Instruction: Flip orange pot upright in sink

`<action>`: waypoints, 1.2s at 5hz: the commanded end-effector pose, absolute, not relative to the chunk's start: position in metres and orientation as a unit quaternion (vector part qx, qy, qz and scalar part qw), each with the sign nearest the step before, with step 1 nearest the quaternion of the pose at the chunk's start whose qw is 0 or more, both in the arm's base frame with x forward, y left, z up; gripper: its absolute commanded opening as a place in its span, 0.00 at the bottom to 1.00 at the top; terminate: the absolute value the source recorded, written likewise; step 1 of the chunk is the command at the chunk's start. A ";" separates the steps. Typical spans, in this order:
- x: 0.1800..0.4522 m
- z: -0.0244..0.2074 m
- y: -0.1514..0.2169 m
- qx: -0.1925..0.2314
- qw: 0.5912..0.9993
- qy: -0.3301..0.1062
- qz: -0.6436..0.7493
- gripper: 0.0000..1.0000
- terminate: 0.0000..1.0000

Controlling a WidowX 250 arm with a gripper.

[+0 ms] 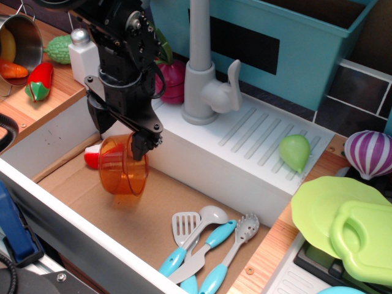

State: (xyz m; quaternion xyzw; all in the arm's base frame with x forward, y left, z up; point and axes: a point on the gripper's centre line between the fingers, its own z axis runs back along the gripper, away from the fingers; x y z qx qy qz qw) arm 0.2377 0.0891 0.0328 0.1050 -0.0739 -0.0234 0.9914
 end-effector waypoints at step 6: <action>0.261 0.001 0.088 0.239 0.963 -0.113 0.053 1.00 0.00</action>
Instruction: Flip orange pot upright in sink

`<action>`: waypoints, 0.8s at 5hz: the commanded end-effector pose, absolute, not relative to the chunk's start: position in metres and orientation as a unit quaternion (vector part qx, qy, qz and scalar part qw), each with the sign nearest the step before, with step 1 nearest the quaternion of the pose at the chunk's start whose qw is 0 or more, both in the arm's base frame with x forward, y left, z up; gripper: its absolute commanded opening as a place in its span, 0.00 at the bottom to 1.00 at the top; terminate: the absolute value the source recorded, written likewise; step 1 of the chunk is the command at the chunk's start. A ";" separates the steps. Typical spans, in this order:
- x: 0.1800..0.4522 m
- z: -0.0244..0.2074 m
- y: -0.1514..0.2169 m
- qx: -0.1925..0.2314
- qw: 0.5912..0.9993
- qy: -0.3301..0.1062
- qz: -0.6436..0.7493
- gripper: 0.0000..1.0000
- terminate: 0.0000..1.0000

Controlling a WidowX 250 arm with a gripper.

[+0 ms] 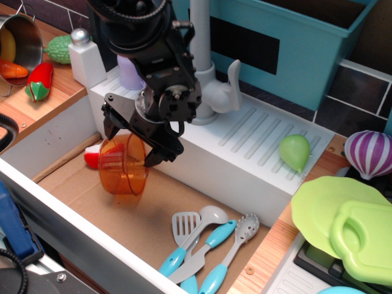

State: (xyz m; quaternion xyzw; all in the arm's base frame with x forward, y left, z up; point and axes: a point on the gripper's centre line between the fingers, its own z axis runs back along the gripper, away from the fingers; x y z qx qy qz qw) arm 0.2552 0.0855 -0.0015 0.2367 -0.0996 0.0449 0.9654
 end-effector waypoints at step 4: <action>0.257 -0.023 0.120 0.226 0.964 -0.130 0.053 0.00 0.00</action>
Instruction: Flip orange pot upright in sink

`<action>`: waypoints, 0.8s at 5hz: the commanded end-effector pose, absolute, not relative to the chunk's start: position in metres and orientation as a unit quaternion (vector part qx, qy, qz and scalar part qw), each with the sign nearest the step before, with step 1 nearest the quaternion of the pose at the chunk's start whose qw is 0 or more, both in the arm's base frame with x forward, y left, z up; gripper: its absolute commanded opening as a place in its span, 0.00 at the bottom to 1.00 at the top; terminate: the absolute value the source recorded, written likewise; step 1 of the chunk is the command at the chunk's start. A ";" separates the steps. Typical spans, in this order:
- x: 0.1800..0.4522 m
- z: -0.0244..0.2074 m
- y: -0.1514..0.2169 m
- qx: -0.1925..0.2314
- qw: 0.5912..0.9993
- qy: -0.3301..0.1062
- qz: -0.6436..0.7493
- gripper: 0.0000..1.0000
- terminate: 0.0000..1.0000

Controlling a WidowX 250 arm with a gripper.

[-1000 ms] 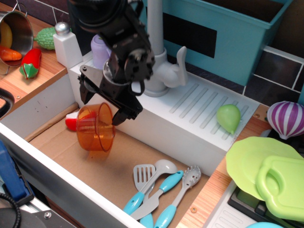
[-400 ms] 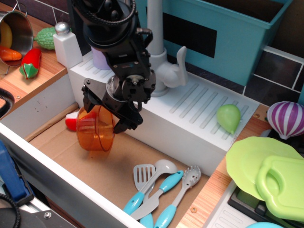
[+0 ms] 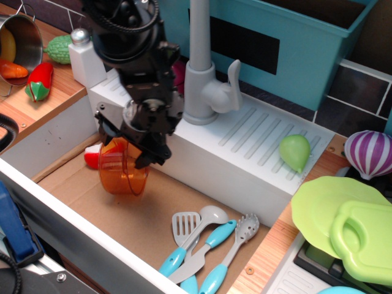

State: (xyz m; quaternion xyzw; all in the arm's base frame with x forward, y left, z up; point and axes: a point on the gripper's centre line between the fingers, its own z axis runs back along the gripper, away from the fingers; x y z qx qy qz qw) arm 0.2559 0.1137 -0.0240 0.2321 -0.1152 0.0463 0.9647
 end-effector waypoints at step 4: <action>0.249 -0.006 0.123 0.166 0.978 -0.124 0.030 0.00 0.00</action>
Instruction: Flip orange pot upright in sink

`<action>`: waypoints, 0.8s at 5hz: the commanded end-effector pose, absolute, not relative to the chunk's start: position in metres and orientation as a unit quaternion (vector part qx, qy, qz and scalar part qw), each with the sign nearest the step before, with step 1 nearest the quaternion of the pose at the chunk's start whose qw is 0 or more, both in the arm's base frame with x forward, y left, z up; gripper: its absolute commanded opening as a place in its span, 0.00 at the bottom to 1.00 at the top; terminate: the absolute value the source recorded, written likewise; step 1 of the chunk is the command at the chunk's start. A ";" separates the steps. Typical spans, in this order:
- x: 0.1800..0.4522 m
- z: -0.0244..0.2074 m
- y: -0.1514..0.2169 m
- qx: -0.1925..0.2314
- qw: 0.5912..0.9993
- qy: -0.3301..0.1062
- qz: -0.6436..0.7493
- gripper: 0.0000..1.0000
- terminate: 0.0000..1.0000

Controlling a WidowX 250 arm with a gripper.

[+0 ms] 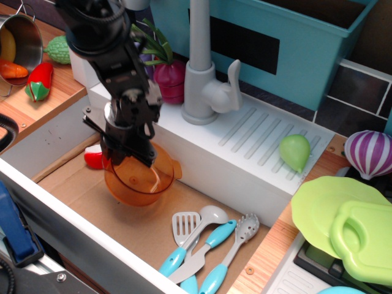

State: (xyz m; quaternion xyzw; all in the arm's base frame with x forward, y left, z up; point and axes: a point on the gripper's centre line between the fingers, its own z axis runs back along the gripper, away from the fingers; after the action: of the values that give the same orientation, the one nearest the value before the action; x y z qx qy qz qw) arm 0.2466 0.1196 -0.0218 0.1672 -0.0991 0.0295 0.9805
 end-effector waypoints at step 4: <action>0.223 -0.044 0.119 0.091 0.970 -0.224 0.031 1.00 0.00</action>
State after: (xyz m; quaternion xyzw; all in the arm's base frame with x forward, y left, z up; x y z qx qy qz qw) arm 0.2194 0.1179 -0.0496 0.0861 -0.2123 0.0308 0.9729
